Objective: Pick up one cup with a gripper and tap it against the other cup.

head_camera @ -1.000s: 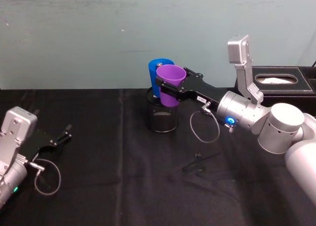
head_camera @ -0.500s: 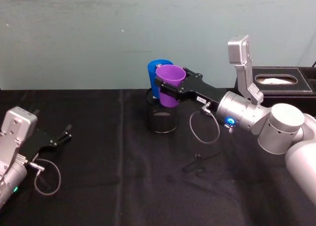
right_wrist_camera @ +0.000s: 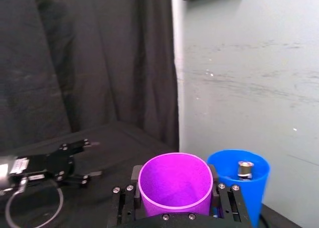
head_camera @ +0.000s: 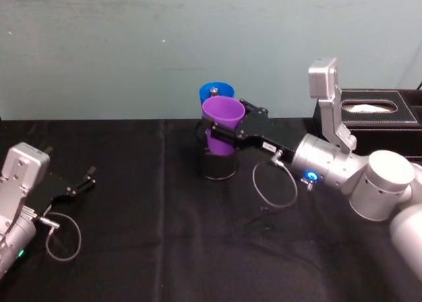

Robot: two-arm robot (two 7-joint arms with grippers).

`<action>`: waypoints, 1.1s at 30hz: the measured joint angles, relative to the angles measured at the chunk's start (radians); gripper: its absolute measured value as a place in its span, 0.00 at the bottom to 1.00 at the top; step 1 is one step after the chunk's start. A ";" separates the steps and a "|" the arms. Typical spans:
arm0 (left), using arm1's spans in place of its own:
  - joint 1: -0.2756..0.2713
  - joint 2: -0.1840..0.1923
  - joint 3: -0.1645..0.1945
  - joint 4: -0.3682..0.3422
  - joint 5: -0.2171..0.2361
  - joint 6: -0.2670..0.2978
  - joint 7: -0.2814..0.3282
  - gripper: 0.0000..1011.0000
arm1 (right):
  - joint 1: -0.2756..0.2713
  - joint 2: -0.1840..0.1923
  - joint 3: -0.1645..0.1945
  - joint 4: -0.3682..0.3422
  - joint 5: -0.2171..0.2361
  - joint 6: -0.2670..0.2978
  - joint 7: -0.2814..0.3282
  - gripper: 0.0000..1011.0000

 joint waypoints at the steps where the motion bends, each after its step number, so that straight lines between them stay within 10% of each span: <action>1: 0.000 0.000 0.000 0.000 0.000 0.000 0.000 0.99 | -0.008 0.006 -0.001 -0.014 0.001 0.001 -0.001 0.75; 21: 0.000 0.000 0.000 0.000 0.000 0.000 0.000 0.99 | -0.279 0.170 -0.015 -0.356 0.008 -0.030 -0.059 0.75; 33: 0.000 0.000 0.000 0.000 0.000 0.000 0.000 0.99 | -0.377 0.159 0.003 -0.307 -0.026 -0.150 -0.078 0.75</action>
